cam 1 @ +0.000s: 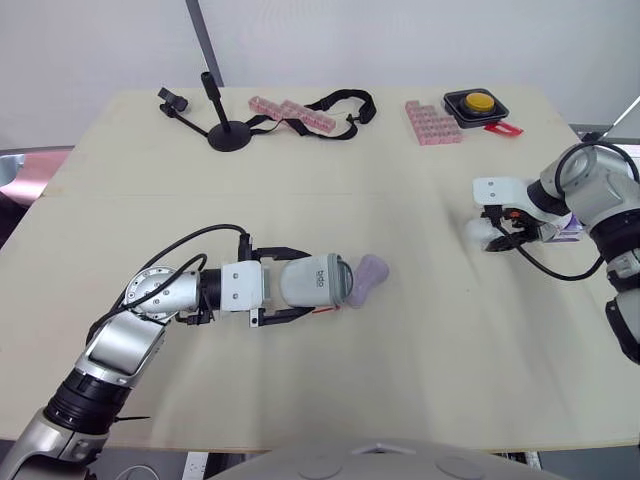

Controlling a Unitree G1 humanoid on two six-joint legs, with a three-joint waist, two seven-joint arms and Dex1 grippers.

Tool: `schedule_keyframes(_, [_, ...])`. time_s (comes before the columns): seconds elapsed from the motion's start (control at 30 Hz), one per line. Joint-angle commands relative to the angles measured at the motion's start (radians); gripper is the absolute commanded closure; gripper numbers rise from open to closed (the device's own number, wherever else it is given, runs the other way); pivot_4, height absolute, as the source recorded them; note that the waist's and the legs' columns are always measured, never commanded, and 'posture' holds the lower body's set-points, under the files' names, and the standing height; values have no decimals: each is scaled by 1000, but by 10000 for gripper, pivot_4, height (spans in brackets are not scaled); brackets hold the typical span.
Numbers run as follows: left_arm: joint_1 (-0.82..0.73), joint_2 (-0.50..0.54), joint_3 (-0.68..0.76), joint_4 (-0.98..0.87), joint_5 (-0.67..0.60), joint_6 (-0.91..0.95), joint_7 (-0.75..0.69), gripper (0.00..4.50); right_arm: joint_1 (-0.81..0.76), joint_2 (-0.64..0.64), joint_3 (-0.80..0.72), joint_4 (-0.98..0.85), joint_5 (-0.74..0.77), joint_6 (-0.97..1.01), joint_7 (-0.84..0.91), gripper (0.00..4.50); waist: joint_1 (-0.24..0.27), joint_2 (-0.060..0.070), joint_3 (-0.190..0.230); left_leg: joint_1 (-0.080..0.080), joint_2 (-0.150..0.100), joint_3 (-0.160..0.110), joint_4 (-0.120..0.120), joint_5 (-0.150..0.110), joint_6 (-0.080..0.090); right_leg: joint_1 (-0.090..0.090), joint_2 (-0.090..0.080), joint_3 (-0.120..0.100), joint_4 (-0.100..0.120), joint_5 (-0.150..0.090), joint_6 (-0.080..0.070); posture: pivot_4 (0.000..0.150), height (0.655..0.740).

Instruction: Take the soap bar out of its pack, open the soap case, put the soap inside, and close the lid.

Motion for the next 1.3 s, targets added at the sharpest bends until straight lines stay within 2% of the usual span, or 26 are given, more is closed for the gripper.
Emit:
schedule_keyframes(0.03, [5,2,21,-36,-10,0,10,10195,-26,-12,-41,6,-5,-29,6,468,0,0,0,-2,0,0,1,0,0,-1,0,0,1,0,0,1500,7096])
schedule_keyframes(0.3, [10,15,29,-30,-20,23,3,10195,-25,-50,-187,-15,120,-36,65,468,3,0,0,-7,0,0,3,0,0,-6,1,0,3,0,0,1500,7096])
schedule_keyframes(0.4, [10,17,39,-29,-44,81,6,10195,24,-52,-333,-32,288,-72,120,468,7,0,0,-8,0,0,3,0,0,-7,1,0,4,0,0,1500,7096])
schedule_keyframes(0.47, [10,18,45,-32,-56,109,8,10195,57,-54,-384,-58,349,-93,154,468,9,0,0,-8,0,0,4,0,0,-7,1,1,4,0,0,1500,7096])
schedule_keyframes(0.53, [4,15,54,-32,-69,144,13,10195,125,-35,-465,-140,485,-66,176,468,12,0,0,-8,0,0,5,0,1,-7,1,0,4,0,0,1500,7096])
schedule_keyframes(0.63, [-3,13,69,-37,-103,194,14,10195,284,44,-612,-365,752,68,168,468,16,0,0,-9,0,0,6,0,1,-7,1,1,5,0,0,1500,7096])
schedule_keyframes(0.67, [-8,12,73,-37,-109,211,15,10195,387,71,-647,-479,836,142,139,468,18,0,0,-10,1,0,6,0,1,-6,2,3,5,0,0,1500,7096])
schedule_keyframes(0.73, [-14,13,78,-38,-121,241,14,10195,545,106,-674,-644,911,206,90,468,33,-1,-1,-10,1,1,6,0,1,-6,2,3,5,0,0,1500,7096])
schedule_keyframes(0.83, [-21,29,72,-38,-95,254,8,10195,763,155,-648,-861,936,190,63,468,43,0,-1,-9,1,0,6,-1,2,-8,0,-2,4,0,0,1500,7096])
schedule_keyframes(0.97, [-15,57,68,-37,-81,267,-14,10195,924,200,-578,-952,850,36,88,468,27,-1,-1,-9,0,0,6,-1,2,-9,-5,-3,1,0,0,1500,7096])
schedule_keyframes(1.13, [-12,65,81,-5,-81,191,-58,10195,952,240,-561,-904,806,-87,65,468,-3,-2,-2,-8,0,0,4,0,2,-9,-7,-2,0,0,0,1500,7096])
schedule_keyframes(1.3, [-40,88,93,33,-79,161,-99,10195,946,243,-543,-844,774,-166,69,468,-3,-2,-2,-8,-1,0,4,0,3,-8,-7,-3,0,0,0,1500,7096])
